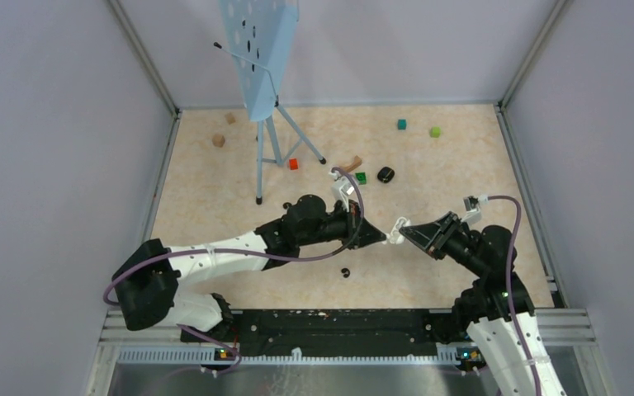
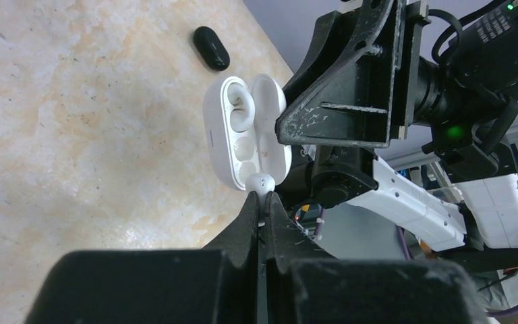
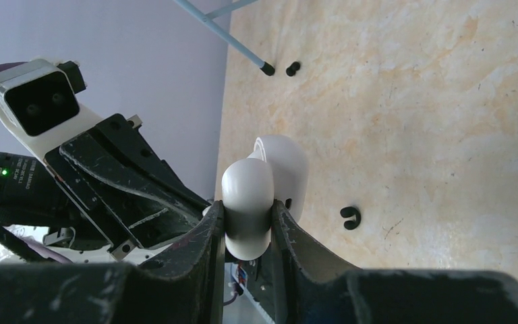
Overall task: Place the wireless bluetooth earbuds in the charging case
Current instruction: Insert the right earbud into the right side groove of the charging case.
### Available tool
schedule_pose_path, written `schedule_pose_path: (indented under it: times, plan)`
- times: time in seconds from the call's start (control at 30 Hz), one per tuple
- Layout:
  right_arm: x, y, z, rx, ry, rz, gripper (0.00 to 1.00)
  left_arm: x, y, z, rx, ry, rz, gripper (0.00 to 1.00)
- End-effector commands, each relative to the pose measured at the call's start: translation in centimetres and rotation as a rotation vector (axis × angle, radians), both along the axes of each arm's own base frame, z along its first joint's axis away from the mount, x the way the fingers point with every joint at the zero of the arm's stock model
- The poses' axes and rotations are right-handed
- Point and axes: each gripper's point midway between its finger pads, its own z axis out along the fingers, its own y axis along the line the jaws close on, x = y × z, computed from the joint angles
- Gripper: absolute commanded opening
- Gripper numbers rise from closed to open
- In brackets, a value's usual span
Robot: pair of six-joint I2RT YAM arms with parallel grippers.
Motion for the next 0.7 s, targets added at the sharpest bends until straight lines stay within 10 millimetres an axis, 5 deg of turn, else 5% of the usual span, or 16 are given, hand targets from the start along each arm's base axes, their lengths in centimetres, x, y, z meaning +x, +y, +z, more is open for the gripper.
schedule_pose_path:
  times: [0.0, 0.67]
  plan:
    - [0.1, 0.0, 1.2, 0.019, -0.042, -0.006, 0.00, 0.7, -1.0, 3.9, -0.115, -0.055, 0.019, 0.00]
    - [-0.3, -0.1, 1.0, 0.028, -0.030, -0.006, 0.00, 0.9, -2.2, 2.9, -0.119, -0.025, 0.033, 0.00]
